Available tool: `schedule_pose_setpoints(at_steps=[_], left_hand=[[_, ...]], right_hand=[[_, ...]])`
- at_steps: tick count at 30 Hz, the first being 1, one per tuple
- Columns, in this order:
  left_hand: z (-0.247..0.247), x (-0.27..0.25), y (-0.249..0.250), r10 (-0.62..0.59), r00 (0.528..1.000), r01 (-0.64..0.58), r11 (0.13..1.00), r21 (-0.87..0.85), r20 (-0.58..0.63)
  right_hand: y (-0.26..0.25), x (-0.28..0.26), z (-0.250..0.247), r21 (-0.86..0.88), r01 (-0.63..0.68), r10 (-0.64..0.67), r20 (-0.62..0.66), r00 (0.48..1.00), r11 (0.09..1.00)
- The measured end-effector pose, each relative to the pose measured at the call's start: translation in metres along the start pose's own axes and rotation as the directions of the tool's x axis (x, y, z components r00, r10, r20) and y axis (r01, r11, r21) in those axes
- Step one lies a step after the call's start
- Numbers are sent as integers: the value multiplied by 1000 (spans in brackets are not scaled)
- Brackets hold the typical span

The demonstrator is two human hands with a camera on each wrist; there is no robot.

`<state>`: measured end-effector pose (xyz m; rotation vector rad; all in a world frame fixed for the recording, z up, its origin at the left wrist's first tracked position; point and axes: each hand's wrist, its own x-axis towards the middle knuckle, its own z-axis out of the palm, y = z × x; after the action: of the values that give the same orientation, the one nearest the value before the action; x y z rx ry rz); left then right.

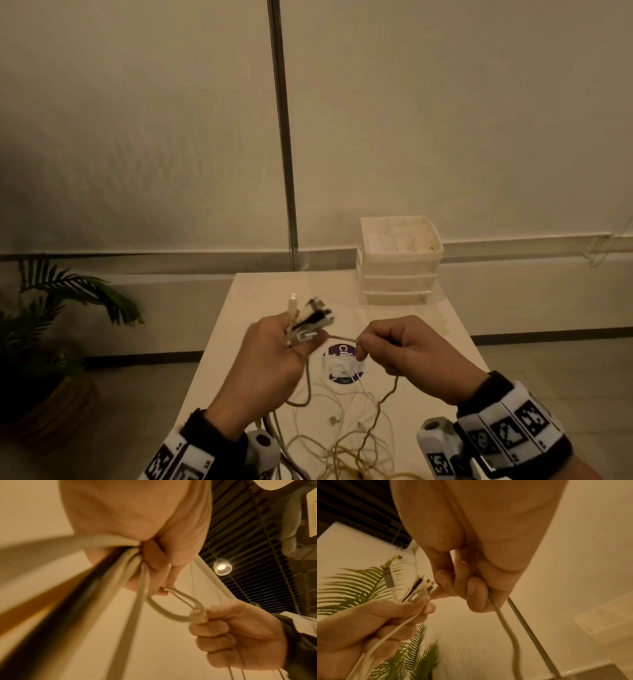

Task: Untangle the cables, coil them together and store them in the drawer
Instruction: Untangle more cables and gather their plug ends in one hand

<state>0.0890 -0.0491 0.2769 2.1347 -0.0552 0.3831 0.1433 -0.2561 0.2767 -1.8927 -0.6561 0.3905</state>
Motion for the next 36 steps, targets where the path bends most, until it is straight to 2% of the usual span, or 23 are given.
schedule_pose_setpoints(at_steps=[2, 4, 6, 8, 10, 12, 16, 20, 23, 25, 28, 32, 34, 36], left_hand=[[-9, 5, -11, -65, 987, 63, 998, -18, -147], [-21, 11, -25, -153, 942, 140, 988, -65, -300], [-34, 12, -34, -223, 914, 195, 974, -117, -338], [-37, 8, -25, -170, 959, 159, 985, -66, -226], [-29, 2, -2, -62, 995, 60, 998, -25, -81], [-16, 1, 14, -1, 1000, 0, 993, -115, -6], [6, 2, 23, -17, 988, 48, 979, -196, 157], [11, -4, 18, 123, 987, -113, 989, -98, 108], [12, -5, 16, 149, 984, -146, 989, -30, 101], [10, -5, 13, 129, 991, -128, 991, -26, 23], [-3, 2, 6, 26, 979, -46, 995, -94, -200], [-35, 14, -15, -76, 879, 22, 993, -119, -471], [-49, 17, -25, -130, 853, 67, 988, -141, -505], [-57, 15, -29, -175, 869, 132, 983, -124, -463]], right_hand=[[4, 0, -3, -4, -41, 41, -35, 999, 999], [9, 0, -7, 5, -81, 81, -85, 993, 997], [12, -1, -10, -4, -92, 90, -170, 981, 996], [8, 2, -10, -116, -67, 41, -218, 975, 991], [-2, 6, -2, -229, -19, -24, -181, 983, 973], [-12, 11, 9, -261, 25, -65, -146, 987, 965], [-15, 14, 18, -301, 133, -159, -66, 985, 944], [-19, 7, 13, -254, 107, -119, -33, 992, 961], [-16, 2, 11, -202, 71, -80, -37, 996, 977], [-13, -1, 10, -154, 40, -47, -44, 998, 987], [-8, -4, 7, -87, 10, -16, -73, 997, 996], [0, -6, 5, -65, -15, 8, -112, 994, 998], [4, -6, 6, -52, -34, 27, -133, 991, 998], [6, -4, 9, -87, -55, 41, -154, 987, 995]])
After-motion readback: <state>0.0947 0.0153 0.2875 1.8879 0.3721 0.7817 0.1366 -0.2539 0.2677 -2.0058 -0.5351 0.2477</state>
